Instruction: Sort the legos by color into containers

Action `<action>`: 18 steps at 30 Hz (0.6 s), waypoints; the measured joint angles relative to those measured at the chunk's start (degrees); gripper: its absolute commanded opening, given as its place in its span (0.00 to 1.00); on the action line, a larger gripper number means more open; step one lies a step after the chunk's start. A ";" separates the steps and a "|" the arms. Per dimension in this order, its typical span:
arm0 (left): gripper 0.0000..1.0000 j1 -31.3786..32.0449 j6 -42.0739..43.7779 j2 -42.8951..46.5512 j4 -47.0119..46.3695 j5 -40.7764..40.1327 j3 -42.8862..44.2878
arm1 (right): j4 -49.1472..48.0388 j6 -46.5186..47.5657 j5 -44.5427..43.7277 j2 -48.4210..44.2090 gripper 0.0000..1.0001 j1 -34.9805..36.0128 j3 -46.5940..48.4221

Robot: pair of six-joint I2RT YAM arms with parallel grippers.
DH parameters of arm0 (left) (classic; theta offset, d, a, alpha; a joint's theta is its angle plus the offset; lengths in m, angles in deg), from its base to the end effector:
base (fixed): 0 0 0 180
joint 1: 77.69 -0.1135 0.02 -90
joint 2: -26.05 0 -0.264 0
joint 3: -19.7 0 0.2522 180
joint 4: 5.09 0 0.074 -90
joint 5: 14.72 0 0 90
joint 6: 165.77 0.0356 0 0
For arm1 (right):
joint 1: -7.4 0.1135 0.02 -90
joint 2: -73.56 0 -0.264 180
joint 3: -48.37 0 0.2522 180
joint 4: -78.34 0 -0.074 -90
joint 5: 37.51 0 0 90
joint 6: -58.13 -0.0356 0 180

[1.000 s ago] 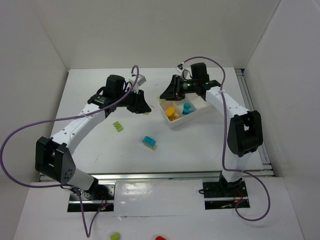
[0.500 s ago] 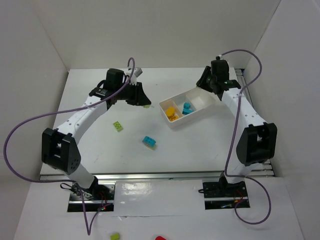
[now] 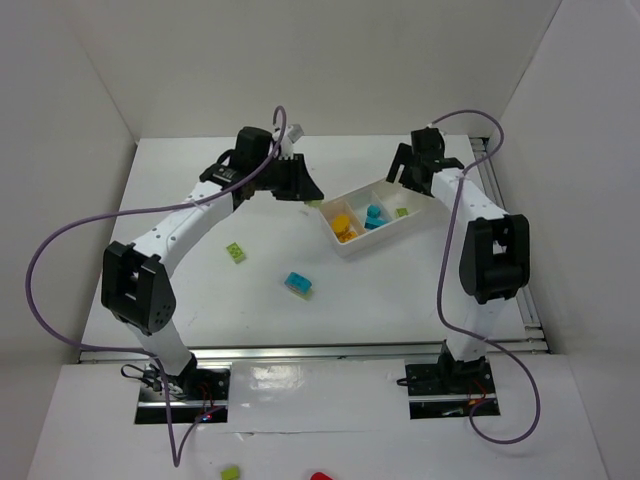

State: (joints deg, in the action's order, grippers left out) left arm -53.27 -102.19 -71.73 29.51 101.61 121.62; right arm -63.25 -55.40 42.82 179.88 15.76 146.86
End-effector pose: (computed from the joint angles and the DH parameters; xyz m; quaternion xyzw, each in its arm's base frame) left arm 0.3564 -0.1792 0.3396 0.0983 0.8471 -0.3861 0.3518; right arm 0.4159 0.0551 0.2537 0.1532 0.9124 0.0268 0.3785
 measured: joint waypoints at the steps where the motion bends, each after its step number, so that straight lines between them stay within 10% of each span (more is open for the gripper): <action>1: 0.00 0.00 -0.26 0.00 0.02 -0.35 0.09 | -0.07 0.04 0.04 0.00 0.91 -0.48 0.44; 18: 0.00 -2.29 -1.09 0.04 2.58 -4.04 0.46 | -10.88 -7.21 20.39 2.97 0.87 -12.41 -8.94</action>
State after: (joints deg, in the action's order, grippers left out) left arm -55.56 -103.28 -71.68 32.09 97.57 122.08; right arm -74.14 -62.61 63.21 182.85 3.34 137.92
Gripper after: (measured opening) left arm 0.401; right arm 0.888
